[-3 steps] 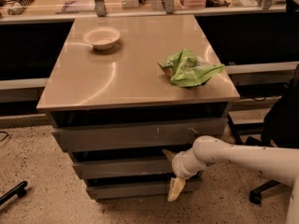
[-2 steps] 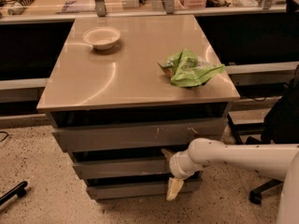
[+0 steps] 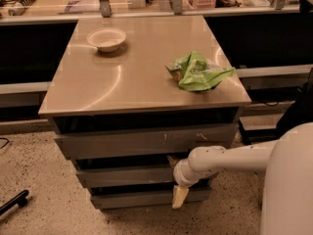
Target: Open middle drawer
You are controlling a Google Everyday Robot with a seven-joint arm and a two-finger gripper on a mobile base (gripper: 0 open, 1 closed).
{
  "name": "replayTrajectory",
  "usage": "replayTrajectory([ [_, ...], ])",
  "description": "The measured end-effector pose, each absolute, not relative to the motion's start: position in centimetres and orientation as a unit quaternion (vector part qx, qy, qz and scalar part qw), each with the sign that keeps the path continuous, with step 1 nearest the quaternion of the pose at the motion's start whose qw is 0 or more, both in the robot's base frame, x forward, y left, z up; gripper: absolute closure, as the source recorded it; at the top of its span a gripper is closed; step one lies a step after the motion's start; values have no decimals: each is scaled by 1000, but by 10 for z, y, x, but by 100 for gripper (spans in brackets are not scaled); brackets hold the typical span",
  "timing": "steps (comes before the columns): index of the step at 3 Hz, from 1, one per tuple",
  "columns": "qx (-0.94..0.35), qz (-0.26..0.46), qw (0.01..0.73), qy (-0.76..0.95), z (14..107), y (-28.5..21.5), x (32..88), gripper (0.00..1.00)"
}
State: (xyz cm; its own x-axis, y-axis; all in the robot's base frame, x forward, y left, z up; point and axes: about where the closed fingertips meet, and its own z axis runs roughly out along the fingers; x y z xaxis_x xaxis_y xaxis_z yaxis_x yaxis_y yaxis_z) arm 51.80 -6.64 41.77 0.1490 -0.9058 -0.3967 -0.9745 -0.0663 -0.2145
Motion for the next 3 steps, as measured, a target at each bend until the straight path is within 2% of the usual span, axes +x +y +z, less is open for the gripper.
replayTrajectory([
  [3,-726,111,188,652,409,-65,511,0],
])
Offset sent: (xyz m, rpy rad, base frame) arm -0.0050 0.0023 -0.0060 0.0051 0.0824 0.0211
